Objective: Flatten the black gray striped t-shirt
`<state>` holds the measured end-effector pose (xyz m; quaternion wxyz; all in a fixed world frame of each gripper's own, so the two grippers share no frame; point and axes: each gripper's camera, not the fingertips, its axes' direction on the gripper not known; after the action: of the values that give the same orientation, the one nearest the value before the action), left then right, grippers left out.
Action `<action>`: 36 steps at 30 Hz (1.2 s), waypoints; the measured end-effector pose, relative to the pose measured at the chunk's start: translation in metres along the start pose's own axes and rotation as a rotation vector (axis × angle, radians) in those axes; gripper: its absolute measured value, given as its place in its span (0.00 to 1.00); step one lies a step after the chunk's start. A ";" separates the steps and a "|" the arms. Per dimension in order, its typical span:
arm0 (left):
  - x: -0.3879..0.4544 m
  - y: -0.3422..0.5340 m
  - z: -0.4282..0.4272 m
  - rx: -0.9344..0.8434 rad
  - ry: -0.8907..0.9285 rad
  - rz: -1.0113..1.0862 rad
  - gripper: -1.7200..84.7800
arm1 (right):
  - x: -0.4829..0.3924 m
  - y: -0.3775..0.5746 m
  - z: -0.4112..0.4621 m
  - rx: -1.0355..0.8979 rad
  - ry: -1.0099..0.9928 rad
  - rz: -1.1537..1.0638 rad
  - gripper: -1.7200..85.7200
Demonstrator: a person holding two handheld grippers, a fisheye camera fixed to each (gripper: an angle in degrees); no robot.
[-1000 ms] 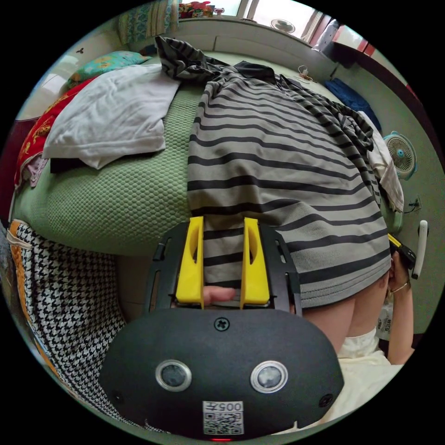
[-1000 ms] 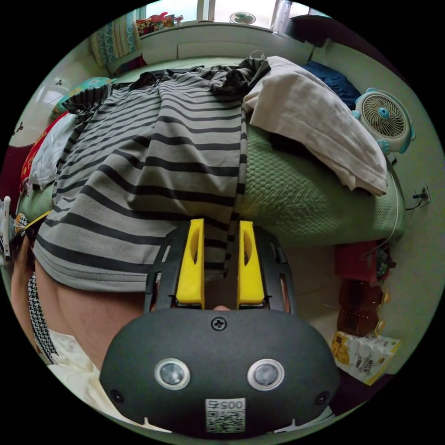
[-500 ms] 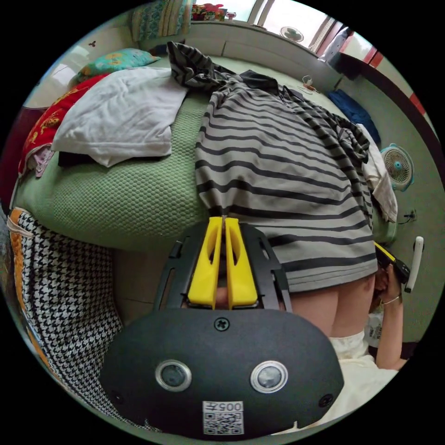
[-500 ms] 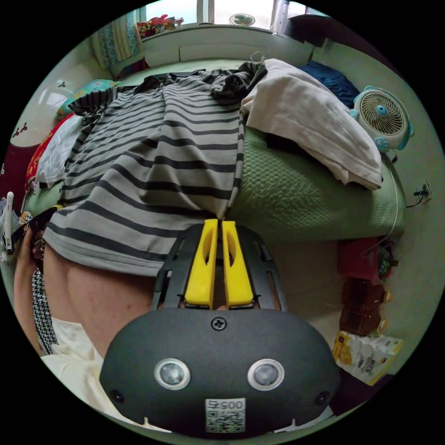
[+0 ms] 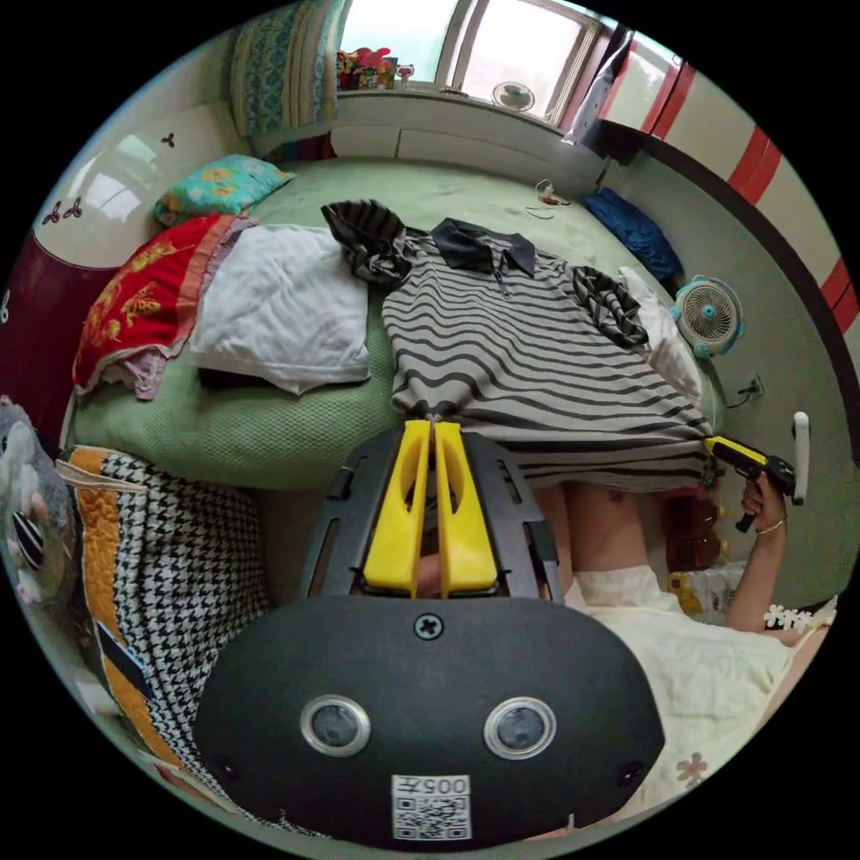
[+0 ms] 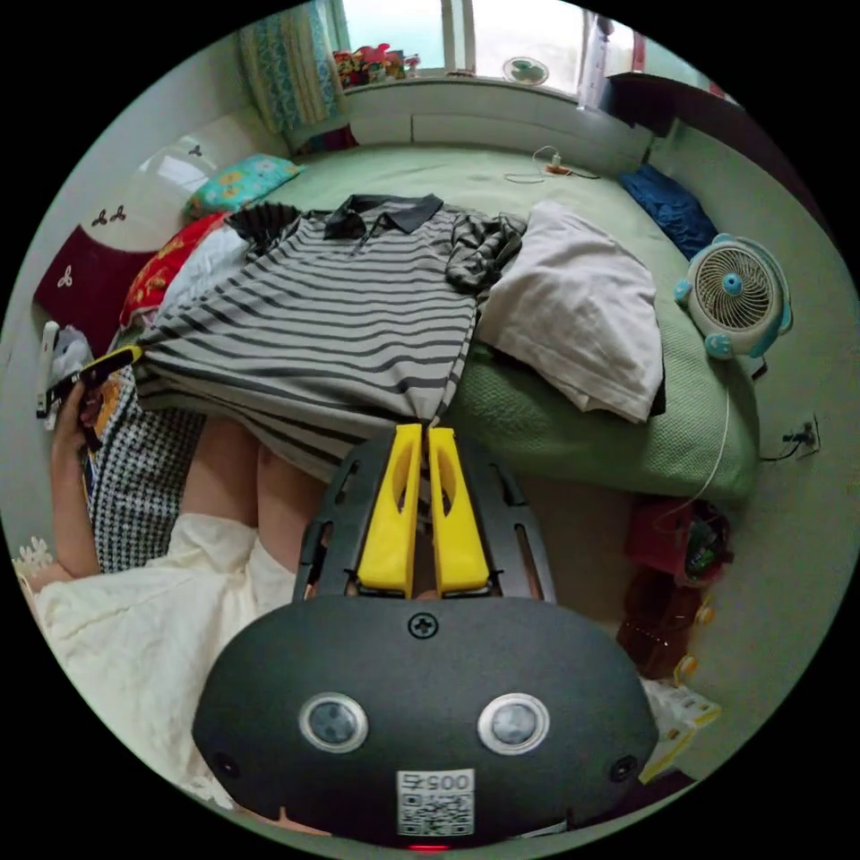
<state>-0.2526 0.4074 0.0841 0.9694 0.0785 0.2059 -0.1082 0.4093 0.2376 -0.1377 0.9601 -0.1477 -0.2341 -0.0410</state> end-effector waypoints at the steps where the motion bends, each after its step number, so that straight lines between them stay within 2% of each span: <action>1: -0.003 0.004 0.013 -0.021 0.010 -0.017 0.03 | 0.001 0.000 0.005 -0.012 -0.002 -0.002 0.00; 5: -0.018 0.007 0.071 -0.092 0.088 -0.102 0.03 | 0.009 0.002 0.050 -0.016 -0.009 0.051 0.01; 9: -0.024 0.010 0.089 -0.136 0.134 -0.175 0.05 | 0.026 0.001 0.080 -0.083 -0.053 0.107 0.04; 14: -0.010 0.009 0.064 -0.076 0.016 -0.188 0.05 | 0.044 -0.002 0.068 -0.083 0.013 0.092 0.11; 18: 0.018 -0.009 0.042 0.027 -0.037 -0.167 0.03 | 0.058 -0.019 0.043 -0.003 0.095 0.106 0.11; 24: 0.102 -0.081 0.052 0.153 0.104 0.019 0.07 | 0.061 -0.082 -0.001 0.265 0.130 0.094 0.12; 29: 0.222 -0.182 0.109 0.228 0.253 0.272 0.09 | 0.066 -0.182 -0.005 0.356 0.247 -0.032 0.14; 31: 0.260 -0.217 0.135 0.229 0.293 0.317 0.10 | 0.076 -0.221 0.005 0.355 0.227 -0.077 0.14; 36: 0.327 -0.277 0.213 0.214 0.335 0.358 0.11 | 0.108 -0.321 0.072 0.193 0.269 -0.126 0.12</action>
<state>0.0530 0.0408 0.1103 0.9116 0.2327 0.3338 0.0584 0.4264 -0.0476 0.0582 0.9879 -0.0329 -0.1153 -0.0979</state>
